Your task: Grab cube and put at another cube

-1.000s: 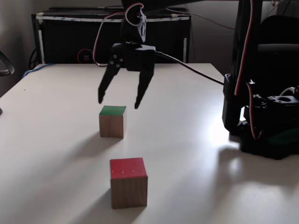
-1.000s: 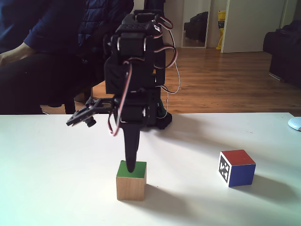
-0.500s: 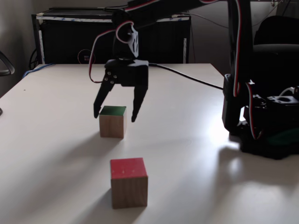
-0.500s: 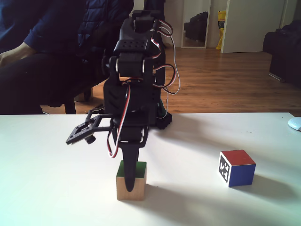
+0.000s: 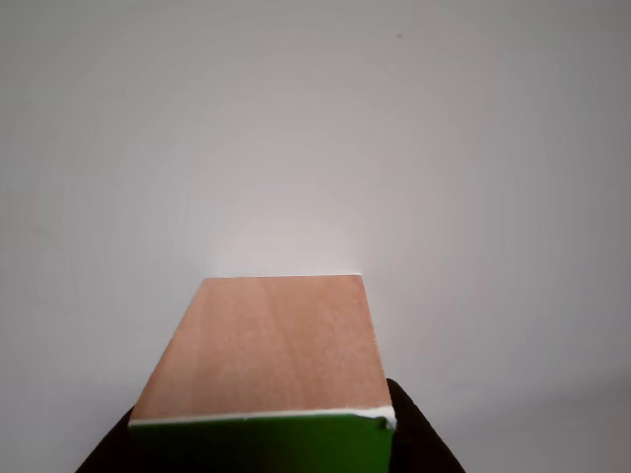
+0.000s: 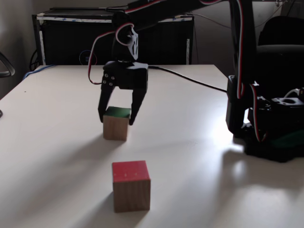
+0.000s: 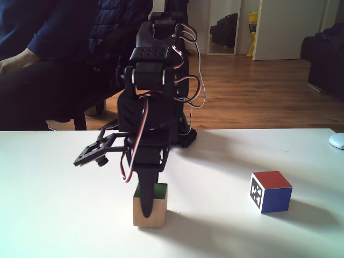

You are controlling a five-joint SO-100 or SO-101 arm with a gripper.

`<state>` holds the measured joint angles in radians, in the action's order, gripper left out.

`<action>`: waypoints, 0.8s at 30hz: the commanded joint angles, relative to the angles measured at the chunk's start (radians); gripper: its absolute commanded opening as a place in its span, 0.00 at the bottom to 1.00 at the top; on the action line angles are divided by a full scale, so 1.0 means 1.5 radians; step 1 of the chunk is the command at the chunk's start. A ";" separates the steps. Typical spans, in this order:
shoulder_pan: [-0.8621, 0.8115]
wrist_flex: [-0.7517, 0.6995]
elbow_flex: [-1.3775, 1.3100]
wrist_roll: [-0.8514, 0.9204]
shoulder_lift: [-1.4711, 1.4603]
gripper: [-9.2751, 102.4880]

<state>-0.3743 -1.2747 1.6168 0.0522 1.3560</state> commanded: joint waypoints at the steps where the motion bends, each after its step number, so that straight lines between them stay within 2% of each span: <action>1: -0.012 0.010 -0.029 -0.004 0.006 0.27; 8: -0.012 0.001 -0.029 -0.007 0.020 0.24; 12: 0.016 -0.028 0.008 -0.015 0.097 0.23; 24: 0.215 -0.215 0.076 -0.096 0.386 0.23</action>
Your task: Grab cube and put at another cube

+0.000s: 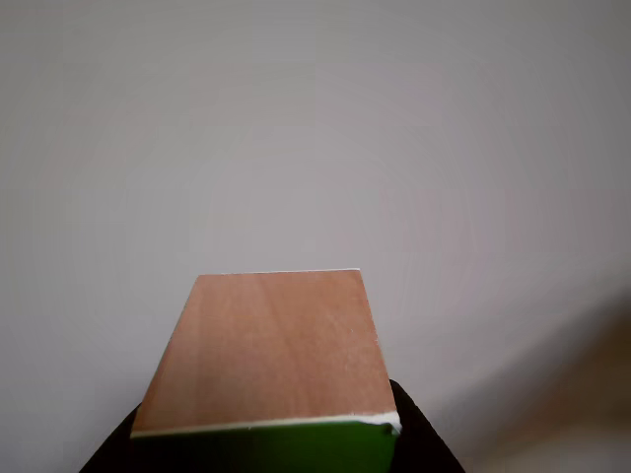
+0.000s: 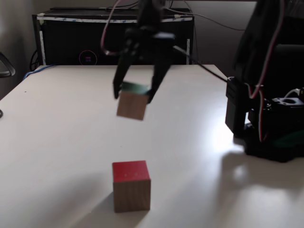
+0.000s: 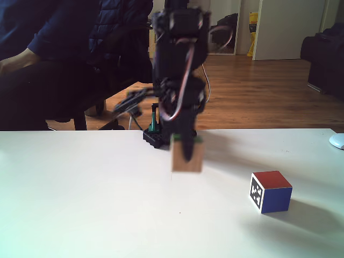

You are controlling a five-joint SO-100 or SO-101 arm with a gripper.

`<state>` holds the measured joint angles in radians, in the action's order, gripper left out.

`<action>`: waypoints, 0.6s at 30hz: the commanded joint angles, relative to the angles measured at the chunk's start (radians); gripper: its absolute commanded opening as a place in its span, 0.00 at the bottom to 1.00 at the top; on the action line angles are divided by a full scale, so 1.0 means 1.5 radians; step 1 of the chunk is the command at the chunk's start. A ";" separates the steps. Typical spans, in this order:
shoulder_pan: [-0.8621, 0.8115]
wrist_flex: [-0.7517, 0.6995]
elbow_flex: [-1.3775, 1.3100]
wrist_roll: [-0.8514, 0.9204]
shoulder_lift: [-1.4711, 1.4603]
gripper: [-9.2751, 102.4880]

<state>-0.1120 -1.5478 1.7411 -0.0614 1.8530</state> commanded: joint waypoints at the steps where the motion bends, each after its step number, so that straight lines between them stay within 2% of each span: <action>1: 0.057 -0.046 -0.012 -0.031 0.057 0.23; 8: 0.153 -0.089 -0.056 -0.088 0.044 0.22; 18: 0.281 -0.093 -0.116 -0.171 -0.029 0.22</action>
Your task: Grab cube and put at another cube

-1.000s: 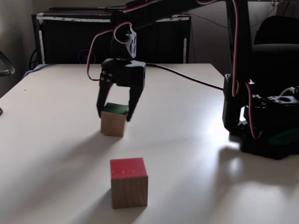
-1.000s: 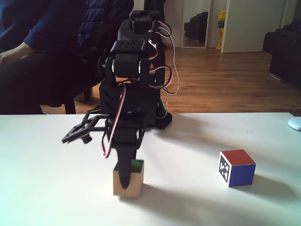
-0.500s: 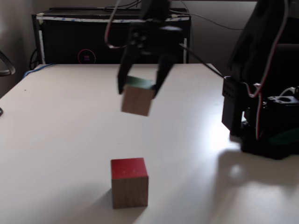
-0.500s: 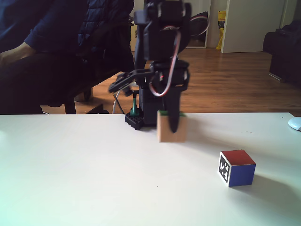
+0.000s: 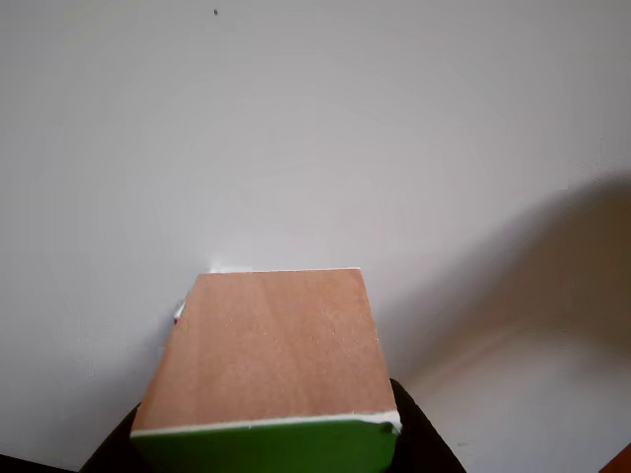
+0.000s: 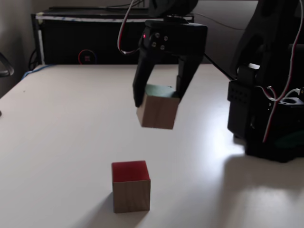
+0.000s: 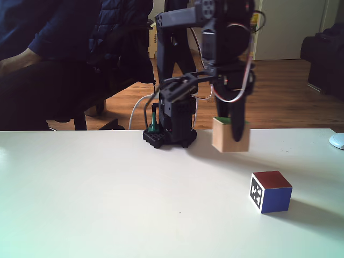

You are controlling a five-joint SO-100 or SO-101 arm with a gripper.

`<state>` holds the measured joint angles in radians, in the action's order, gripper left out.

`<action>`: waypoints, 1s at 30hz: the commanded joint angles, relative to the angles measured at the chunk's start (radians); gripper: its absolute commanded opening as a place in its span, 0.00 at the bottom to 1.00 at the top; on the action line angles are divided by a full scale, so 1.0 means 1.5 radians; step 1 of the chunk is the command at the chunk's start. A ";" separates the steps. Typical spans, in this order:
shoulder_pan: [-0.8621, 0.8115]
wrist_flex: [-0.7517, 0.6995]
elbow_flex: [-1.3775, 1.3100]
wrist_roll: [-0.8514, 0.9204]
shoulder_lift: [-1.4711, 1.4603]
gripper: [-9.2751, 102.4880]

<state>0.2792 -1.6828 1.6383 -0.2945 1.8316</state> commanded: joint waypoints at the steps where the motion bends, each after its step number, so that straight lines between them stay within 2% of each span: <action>1: 0.029 -0.003 -0.056 -0.021 -0.028 0.23; 13: 0.085 0.021 -0.177 -0.077 -0.191 0.23; 30: 0.089 -0.001 -0.376 -0.118 -0.378 0.23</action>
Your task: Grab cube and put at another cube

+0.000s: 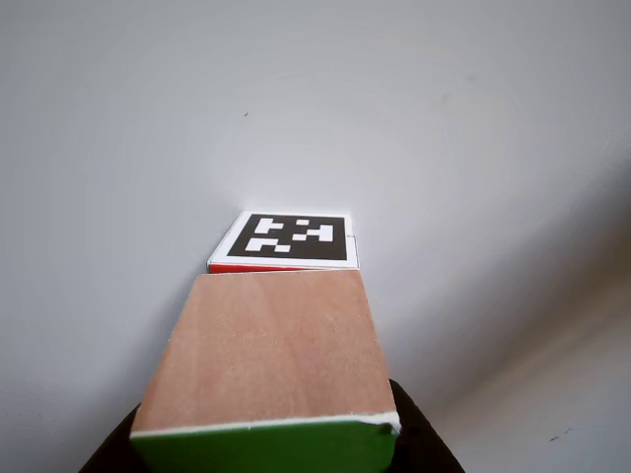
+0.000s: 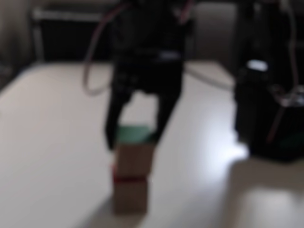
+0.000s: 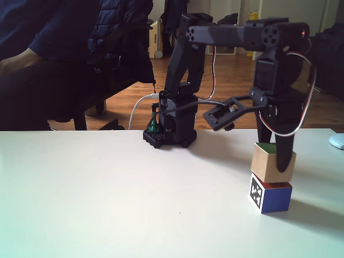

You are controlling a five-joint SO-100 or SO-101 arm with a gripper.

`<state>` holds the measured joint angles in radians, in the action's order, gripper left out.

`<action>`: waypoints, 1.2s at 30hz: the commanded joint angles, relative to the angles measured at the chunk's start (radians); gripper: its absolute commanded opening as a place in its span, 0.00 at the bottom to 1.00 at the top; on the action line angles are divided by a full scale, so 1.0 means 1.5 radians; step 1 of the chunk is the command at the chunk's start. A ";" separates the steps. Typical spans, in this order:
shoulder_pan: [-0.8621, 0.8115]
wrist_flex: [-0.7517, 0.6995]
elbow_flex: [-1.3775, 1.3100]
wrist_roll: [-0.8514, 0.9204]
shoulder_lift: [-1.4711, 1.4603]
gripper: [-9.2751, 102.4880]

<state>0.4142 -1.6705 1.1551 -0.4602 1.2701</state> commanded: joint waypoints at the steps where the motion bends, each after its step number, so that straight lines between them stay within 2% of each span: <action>1: -0.001 -0.013 -0.065 -0.008 -0.012 0.23; 17: 0.024 -0.029 -0.097 -0.034 -0.047 0.25; 25: 0.019 -0.040 -0.107 -0.041 -0.066 0.30; 32: 0.008 -0.057 -0.125 -0.027 -0.072 0.41; 36: 0.003 -0.075 -0.140 -0.029 -0.076 0.42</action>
<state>0.4249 -1.7687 0.9925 -0.5077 1.1490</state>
